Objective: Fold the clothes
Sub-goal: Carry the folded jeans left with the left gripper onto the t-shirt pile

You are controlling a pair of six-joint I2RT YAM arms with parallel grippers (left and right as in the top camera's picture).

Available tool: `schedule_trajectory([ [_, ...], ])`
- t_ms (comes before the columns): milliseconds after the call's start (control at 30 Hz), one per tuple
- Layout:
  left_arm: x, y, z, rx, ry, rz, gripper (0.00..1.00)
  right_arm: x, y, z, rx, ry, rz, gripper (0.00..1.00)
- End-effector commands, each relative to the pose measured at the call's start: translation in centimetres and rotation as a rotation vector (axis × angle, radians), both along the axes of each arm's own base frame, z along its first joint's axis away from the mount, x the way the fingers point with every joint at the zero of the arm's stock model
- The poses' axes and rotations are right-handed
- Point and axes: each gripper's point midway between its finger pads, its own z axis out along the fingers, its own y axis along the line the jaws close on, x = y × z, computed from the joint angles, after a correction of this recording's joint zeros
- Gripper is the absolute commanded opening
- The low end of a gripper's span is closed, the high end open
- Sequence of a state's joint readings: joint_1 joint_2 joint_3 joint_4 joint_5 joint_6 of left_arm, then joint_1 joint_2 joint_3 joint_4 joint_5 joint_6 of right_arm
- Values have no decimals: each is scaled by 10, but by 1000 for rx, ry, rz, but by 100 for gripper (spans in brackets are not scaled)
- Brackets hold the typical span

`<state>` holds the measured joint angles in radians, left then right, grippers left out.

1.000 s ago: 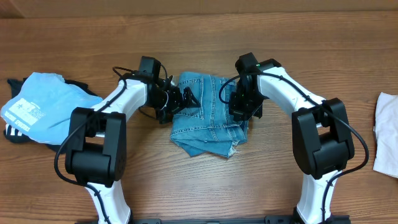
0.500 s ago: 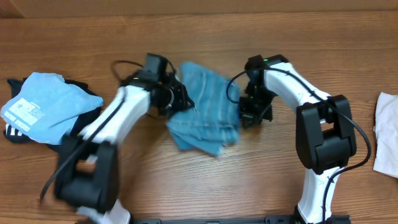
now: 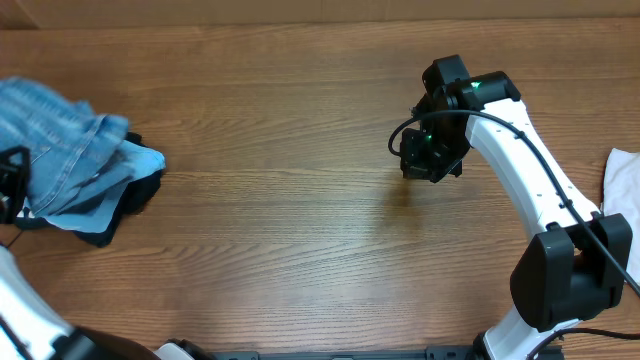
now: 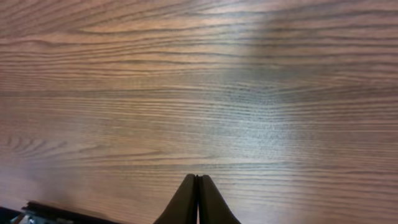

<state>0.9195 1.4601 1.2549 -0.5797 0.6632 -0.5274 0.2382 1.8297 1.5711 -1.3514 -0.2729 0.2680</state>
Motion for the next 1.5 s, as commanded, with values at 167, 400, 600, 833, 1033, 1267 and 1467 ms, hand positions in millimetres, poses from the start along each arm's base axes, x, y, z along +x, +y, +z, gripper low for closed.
schedule_trajectory([
  [167, 8, 27, -62, -183, -79, -157, 4, -7, 0, 3, -4, 23, 11, 5],
  [400, 51, 13, 111, -25, -583, -312, 4, -9, 0, 3, -6, 32, 11, 5],
  [600, 89, -15, 75, -162, -480, -280, 4, -15, 0, 3, -5, 57, 8, 5],
  [833, 63, 3, -15, -12, -143, -185, 4, -14, 0, 3, -4, 54, 11, 5],
  [1033, 16, 14, -65, -75, 116, -65, 6, -15, -1, 3, -5, 56, 11, 5],
  [1267, 80, 4, 73, -13, -484, -273, 4, -15, 0, 4, -4, 57, 11, 5],
  [1467, 77, 1, 21, 25, -296, -241, 4, -16, 1, 4, 3, 62, 11, 5],
])
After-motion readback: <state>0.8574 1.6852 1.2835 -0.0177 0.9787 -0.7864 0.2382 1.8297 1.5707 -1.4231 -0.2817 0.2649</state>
